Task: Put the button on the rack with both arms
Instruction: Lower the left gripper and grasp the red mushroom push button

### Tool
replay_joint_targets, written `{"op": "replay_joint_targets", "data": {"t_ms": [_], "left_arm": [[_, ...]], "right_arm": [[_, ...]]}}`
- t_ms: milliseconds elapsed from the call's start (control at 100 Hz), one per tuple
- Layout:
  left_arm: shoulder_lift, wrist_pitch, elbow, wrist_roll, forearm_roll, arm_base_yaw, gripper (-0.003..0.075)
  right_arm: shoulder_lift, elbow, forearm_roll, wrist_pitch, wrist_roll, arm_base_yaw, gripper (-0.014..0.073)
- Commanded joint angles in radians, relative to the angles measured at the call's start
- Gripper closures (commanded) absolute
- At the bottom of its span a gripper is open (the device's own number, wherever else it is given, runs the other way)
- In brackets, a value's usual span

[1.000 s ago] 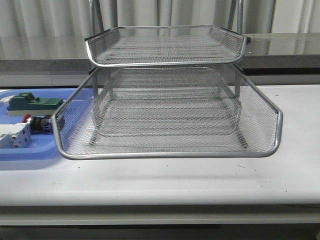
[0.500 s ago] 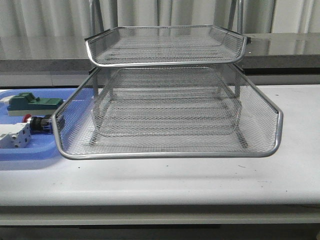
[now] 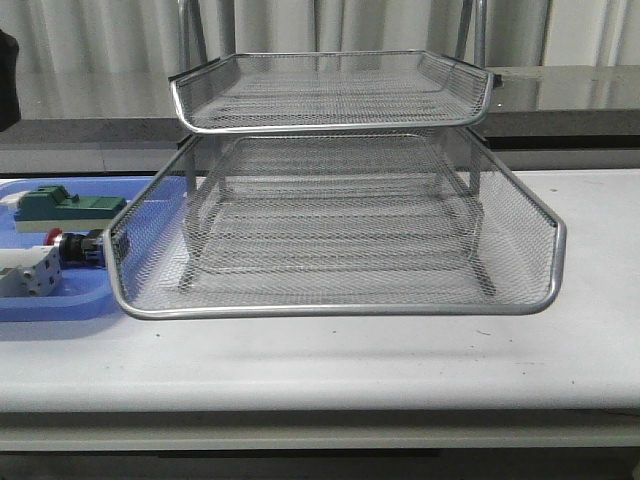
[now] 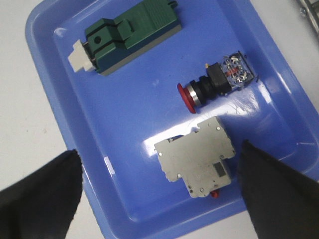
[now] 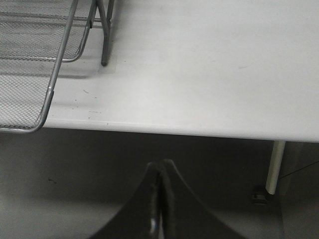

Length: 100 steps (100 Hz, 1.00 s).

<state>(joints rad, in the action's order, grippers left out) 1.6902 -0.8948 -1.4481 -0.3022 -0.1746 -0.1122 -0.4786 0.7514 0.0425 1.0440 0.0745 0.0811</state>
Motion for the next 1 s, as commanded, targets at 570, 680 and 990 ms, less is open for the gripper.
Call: {"op": "replay_joint_targets", "data": {"t_ms": [570, 680, 990], "left_arm": [[0.374, -0.114, -0.347, -0.515, 0.164, 0.003, 0.0122], [0.398, -0.1, -0.347, -0.554, 0.204, 0.003, 0.0122], [0.447, -0.066, -0.347, -0.617, 0.254, -0.001, 0.0122]], "right_arm": [[-0.006, 0.032, 0.014, -0.055, 0.001, -0.002, 0.0657], [-0.006, 0.032, 0.014, -0.055, 0.001, -0.002, 0.0657], [-0.006, 0.032, 0.014, -0.055, 0.001, -0.002, 0.0657]]}}
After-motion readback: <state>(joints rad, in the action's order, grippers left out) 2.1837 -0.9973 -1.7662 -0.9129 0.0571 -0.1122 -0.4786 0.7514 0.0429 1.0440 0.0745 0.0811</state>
